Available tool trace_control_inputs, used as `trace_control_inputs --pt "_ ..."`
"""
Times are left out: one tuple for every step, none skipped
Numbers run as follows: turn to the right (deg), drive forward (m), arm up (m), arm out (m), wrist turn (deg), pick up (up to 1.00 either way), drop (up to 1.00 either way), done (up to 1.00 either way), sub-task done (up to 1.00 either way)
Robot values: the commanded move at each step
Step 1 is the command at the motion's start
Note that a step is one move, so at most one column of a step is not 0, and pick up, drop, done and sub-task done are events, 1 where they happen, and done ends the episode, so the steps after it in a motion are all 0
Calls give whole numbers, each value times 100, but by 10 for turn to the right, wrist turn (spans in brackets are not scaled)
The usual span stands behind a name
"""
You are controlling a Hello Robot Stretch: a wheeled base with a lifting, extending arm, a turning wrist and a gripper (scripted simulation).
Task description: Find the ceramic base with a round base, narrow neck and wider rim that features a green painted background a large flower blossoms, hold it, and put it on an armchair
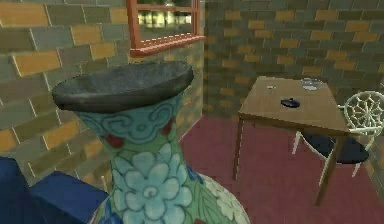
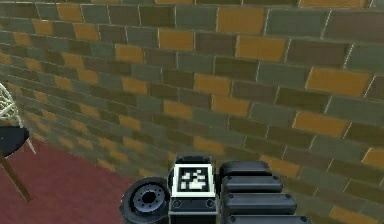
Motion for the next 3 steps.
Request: trace_control_inputs --pt "-300 0 0 0 0 0 0 0 0" --pt "210 0 0 0 0 0 0 0 0" --pt "30 0 0 0 0 0 0 0 0"
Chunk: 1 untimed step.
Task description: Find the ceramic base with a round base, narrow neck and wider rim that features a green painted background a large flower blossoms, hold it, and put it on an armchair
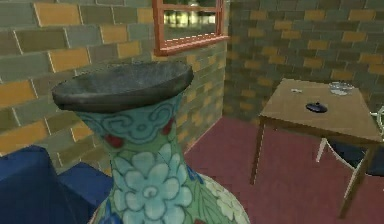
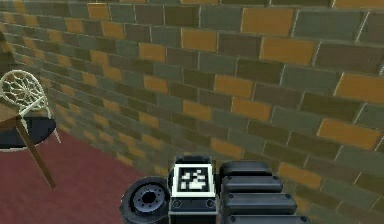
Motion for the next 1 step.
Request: trace_control_inputs --pt "-150 0 0 0 0 0 0 0 0"
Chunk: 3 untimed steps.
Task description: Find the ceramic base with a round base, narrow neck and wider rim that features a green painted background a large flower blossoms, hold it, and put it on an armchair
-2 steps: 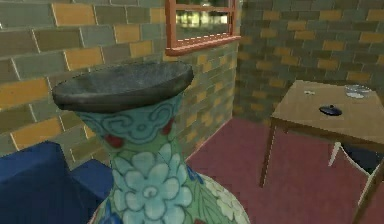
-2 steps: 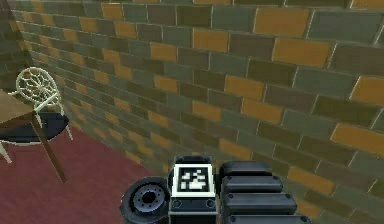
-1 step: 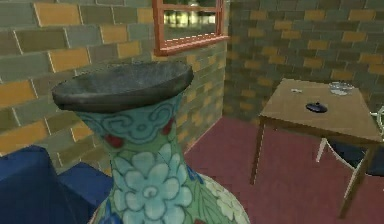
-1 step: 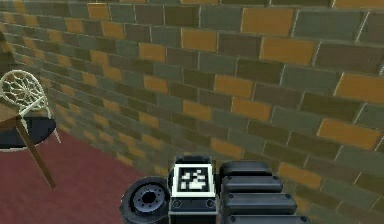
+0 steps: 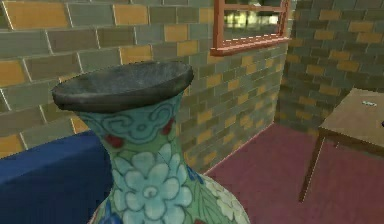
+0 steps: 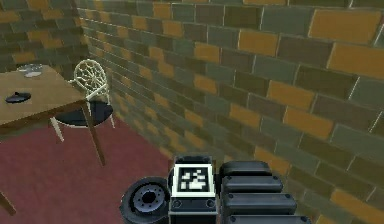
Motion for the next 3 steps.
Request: trace_control_inputs --pt "-30 0 0 0 0 0 0 0 0" --pt "90 0 0 0 0 0 0 0 0" --pt "30 0 0 0 0 0 0 0 0"
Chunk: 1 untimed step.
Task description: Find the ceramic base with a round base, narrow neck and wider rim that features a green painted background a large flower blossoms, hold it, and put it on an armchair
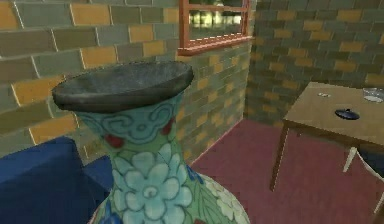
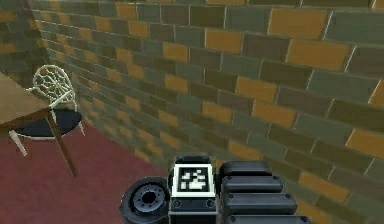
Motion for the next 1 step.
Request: trace_control_inputs --pt "270 0 0 0 0 0 0 0 0"
